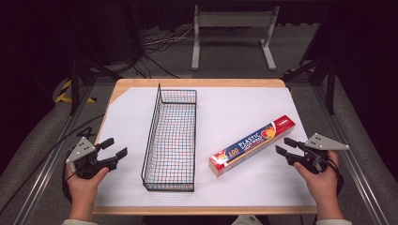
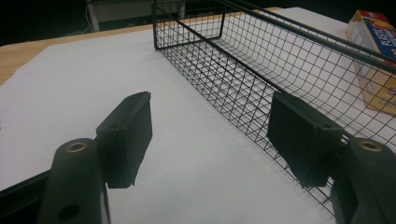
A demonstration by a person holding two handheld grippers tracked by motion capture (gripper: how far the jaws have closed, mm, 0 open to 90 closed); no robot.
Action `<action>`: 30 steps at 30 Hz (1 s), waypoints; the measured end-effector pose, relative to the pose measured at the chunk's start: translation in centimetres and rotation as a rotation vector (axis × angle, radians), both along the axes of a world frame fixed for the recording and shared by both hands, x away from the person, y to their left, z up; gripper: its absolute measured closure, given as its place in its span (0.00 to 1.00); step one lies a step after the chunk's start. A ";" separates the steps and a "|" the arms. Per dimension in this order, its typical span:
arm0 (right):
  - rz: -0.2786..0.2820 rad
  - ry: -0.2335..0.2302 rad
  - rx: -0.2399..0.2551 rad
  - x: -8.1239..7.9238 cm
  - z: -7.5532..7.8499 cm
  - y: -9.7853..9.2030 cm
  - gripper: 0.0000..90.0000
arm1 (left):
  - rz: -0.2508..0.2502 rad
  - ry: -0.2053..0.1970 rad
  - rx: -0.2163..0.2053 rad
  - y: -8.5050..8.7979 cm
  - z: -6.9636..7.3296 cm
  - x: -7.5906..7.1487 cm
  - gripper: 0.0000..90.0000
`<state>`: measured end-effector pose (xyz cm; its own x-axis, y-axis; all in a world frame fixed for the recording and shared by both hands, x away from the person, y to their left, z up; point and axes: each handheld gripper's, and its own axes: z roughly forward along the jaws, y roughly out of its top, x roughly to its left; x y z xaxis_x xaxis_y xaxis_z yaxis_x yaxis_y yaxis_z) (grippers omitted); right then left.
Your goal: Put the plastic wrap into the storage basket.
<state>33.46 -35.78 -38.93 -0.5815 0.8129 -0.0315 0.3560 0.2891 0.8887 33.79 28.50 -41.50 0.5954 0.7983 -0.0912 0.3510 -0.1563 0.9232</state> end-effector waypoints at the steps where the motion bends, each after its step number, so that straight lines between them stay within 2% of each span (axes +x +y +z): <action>1: 0.000 0.000 0.000 0.0 0.0 0.0 0.57 | 0.005 0.002 0.003 -0.1 0.1 0.0 0.35; 3: 0.004 0.006 -0.007 0.1 0.1 0.2 0.57 | 0.056 0.035 0.056 -0.3 0.2 0.0 0.36; 4: 0.006 0.008 -0.005 0.1 0.2 0.2 0.58 | 0.057 0.032 0.058 -0.3 0.3 -0.1 0.36; 7: -0.002 0.016 -0.007 0.2 0.3 0.2 0.59 | 0.032 0.019 0.049 -0.3 0.6 -0.2 0.34; 10: -0.006 0.022 -0.008 0.2 0.2 0.0 0.60 | 0.029 0.012 0.039 -0.3 0.7 -0.2 0.34; 14: -0.015 0.061 -0.024 0.6 0.2 -0.2 0.66 | 0.046 0.028 0.038 -0.1 0.8 -0.2 0.35; 16: -0.022 0.088 -0.032 0.8 0.2 -0.3 0.71 | 0.086 0.059 0.046 0.0 0.8 -0.1 0.36; 17: -0.024 0.096 -0.034 0.9 0.3 -0.4 0.72 | 0.096 0.071 0.034 0.1 0.8 0.0 0.36; 18: -0.026 0.102 -0.042 1.0 0.4 -0.4 0.72 | 0.091 0.068 0.022 0.2 0.7 0.0 0.36; 21: -0.025 0.111 -0.061 1.2 0.5 -0.6 0.74 | 0.077 0.057 0.037 0.3 0.7 -0.1 0.36; 22: -0.028 0.115 -0.065 1.3 0.6 -0.7 0.76 | 0.071 0.051 0.046 0.3 0.7 0.0 0.36; 24: -0.038 0.132 -0.061 1.6 0.5 -1.1 0.81 | 0.061 0.046 0.035 0.2 0.7 -0.1 0.36; 27: -0.053 0.173 -0.073 2.3 0.3 -1.4 0.94 | 0.068 0.042 0.029 0.2 0.9 -0.2 0.36; 30: -0.052 0.193 -0.084 2.8 0.2 -1.3 0.97 | 0.070 0.053 0.021 0.3 1.0 -0.2 0.35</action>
<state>36.23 -37.12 -38.71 -0.5406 0.8413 0.0072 0.5338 0.3363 0.7759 33.61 28.76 -40.53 0.5330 0.8397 -0.1037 0.4101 -0.1491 0.8998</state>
